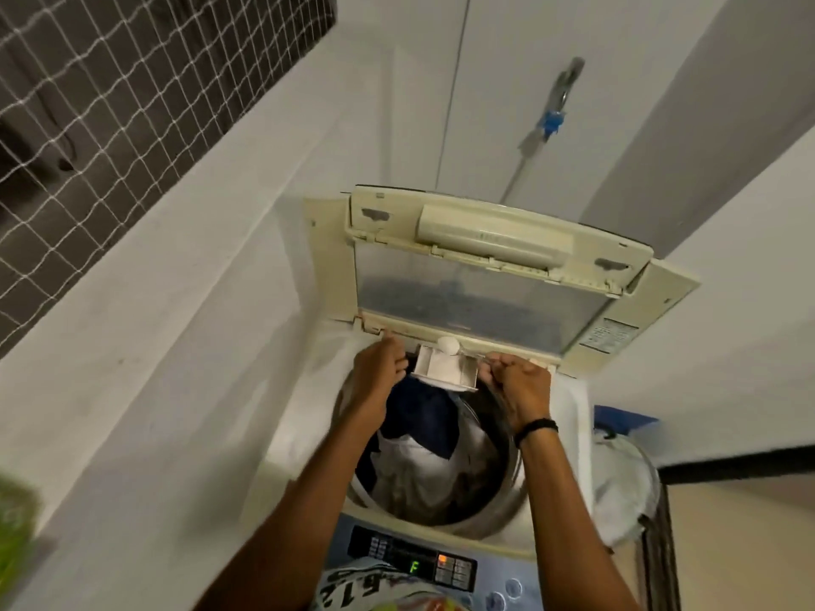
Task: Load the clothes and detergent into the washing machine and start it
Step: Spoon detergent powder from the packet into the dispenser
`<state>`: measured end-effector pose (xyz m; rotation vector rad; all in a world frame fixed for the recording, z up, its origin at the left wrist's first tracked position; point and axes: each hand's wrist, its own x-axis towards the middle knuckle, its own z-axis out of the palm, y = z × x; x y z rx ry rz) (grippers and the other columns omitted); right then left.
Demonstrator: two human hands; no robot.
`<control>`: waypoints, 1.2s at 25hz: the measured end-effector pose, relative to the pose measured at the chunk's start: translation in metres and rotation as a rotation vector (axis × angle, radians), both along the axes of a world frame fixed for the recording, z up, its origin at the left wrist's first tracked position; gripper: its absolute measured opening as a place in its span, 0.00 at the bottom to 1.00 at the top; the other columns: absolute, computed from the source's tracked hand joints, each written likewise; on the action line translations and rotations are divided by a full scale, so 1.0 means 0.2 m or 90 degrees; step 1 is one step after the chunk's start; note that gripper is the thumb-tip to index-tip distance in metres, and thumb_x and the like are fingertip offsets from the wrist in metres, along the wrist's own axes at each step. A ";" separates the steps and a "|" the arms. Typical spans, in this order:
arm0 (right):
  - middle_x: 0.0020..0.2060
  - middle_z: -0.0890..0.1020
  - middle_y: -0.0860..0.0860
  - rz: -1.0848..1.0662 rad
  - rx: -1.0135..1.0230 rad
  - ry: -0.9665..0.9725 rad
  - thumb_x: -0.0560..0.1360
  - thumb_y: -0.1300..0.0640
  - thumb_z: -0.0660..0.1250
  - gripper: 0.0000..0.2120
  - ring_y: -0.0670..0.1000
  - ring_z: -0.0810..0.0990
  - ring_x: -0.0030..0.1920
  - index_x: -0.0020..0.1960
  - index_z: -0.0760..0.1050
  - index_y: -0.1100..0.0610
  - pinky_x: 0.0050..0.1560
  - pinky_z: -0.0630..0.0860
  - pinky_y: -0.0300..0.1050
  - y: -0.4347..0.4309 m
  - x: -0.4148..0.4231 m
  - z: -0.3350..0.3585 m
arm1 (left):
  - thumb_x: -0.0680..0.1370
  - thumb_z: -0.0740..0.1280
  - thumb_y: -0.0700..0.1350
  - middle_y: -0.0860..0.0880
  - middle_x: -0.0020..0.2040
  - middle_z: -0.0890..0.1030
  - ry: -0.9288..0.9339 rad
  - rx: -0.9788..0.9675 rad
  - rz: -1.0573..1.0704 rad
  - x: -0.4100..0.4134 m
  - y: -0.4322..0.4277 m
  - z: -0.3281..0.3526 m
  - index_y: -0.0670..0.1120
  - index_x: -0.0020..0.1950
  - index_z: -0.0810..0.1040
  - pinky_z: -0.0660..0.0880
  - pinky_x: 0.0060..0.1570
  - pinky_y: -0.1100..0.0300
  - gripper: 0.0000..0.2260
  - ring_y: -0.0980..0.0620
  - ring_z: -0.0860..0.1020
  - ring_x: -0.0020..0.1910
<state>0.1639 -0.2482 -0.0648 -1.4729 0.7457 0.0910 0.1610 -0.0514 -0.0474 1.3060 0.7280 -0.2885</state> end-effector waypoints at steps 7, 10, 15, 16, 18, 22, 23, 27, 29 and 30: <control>0.48 0.86 0.57 0.098 -0.419 -0.091 0.72 0.70 0.65 0.15 0.58 0.84 0.50 0.52 0.84 0.58 0.53 0.77 0.42 0.08 -0.06 -0.31 | 0.79 0.58 0.62 0.52 0.50 0.77 0.107 0.031 -0.109 0.16 -0.12 -0.47 0.49 0.55 0.78 0.73 0.52 0.57 0.19 0.52 0.77 0.47; 0.54 0.84 0.59 0.167 -0.495 -0.151 0.71 0.74 0.66 0.18 0.55 0.80 0.57 0.58 0.81 0.63 0.63 0.71 0.37 0.12 -0.12 -0.37 | 0.71 0.56 0.68 0.47 0.66 0.78 0.111 0.092 -0.135 0.18 -0.13 -0.64 0.47 0.67 0.76 0.71 0.68 0.49 0.34 0.45 0.77 0.63; 0.53 0.84 0.61 0.141 -0.553 -0.239 0.71 0.75 0.66 0.18 0.60 0.81 0.56 0.58 0.80 0.66 0.64 0.71 0.43 0.16 -0.17 -0.35 | 0.73 0.56 0.67 0.45 0.70 0.75 0.113 0.064 -0.123 0.16 -0.10 -0.57 0.44 0.71 0.73 0.70 0.69 0.48 0.36 0.45 0.75 0.67; 0.52 0.85 0.60 0.095 -0.522 -0.221 0.72 0.73 0.65 0.16 0.59 0.82 0.54 0.57 0.81 0.65 0.62 0.74 0.46 0.17 -0.17 -0.33 | 0.74 0.56 0.67 0.45 0.70 0.75 0.106 0.050 -0.121 0.14 -0.10 -0.51 0.43 0.70 0.73 0.70 0.69 0.49 0.35 0.45 0.75 0.66; 0.46 0.86 0.57 -0.027 -0.367 -0.140 0.75 0.67 0.64 0.12 0.57 0.83 0.48 0.54 0.83 0.61 0.56 0.80 0.50 0.20 -0.16 -0.27 | 0.77 0.56 0.66 0.47 0.68 0.76 0.090 0.041 -0.110 0.10 -0.08 -0.35 0.43 0.68 0.75 0.69 0.70 0.49 0.32 0.46 0.75 0.66; 0.47 0.84 0.65 -0.177 0.161 -0.057 0.75 0.71 0.61 0.10 0.59 0.83 0.45 0.50 0.81 0.66 0.53 0.82 0.54 0.25 -0.10 -0.13 | 0.77 0.63 0.55 0.47 0.50 0.84 -0.081 0.081 0.022 0.05 0.02 -0.02 0.52 0.43 0.81 0.75 0.63 0.42 0.11 0.44 0.81 0.55; 0.49 0.83 0.67 -0.178 0.225 -0.053 0.75 0.72 0.61 0.10 0.60 0.83 0.45 0.49 0.80 0.67 0.51 0.83 0.51 0.27 -0.09 -0.08 | 0.74 0.64 0.56 0.48 0.46 0.83 -0.134 0.100 0.037 0.02 0.06 0.08 0.54 0.39 0.79 0.76 0.61 0.42 0.09 0.45 0.81 0.51; 0.46 0.81 0.66 -0.122 0.350 -0.122 0.74 0.73 0.62 0.07 0.65 0.81 0.50 0.49 0.78 0.70 0.42 0.84 0.45 0.42 -0.13 0.15 | 0.81 0.63 0.50 0.46 0.45 0.85 -0.308 0.114 0.150 -0.17 0.22 0.48 0.51 0.43 0.82 0.79 0.54 0.54 0.12 0.48 0.83 0.49; 0.48 0.81 0.66 -0.063 0.375 -0.140 0.74 0.72 0.62 0.10 0.65 0.81 0.51 0.54 0.77 0.72 0.44 0.83 0.46 0.54 -0.18 0.28 | 0.83 0.61 0.49 0.44 0.49 0.86 -0.378 0.133 0.205 -0.32 0.33 0.68 0.48 0.50 0.83 0.80 0.55 0.56 0.12 0.47 0.84 0.53; 0.48 0.81 0.65 -0.023 0.388 -0.149 0.74 0.71 0.62 0.11 0.64 0.81 0.51 0.55 0.76 0.72 0.45 0.83 0.46 0.60 -0.21 0.36 | 0.84 0.60 0.49 0.44 0.50 0.86 -0.404 0.143 0.231 -0.39 0.39 0.77 0.46 0.53 0.83 0.80 0.56 0.56 0.13 0.46 0.84 0.54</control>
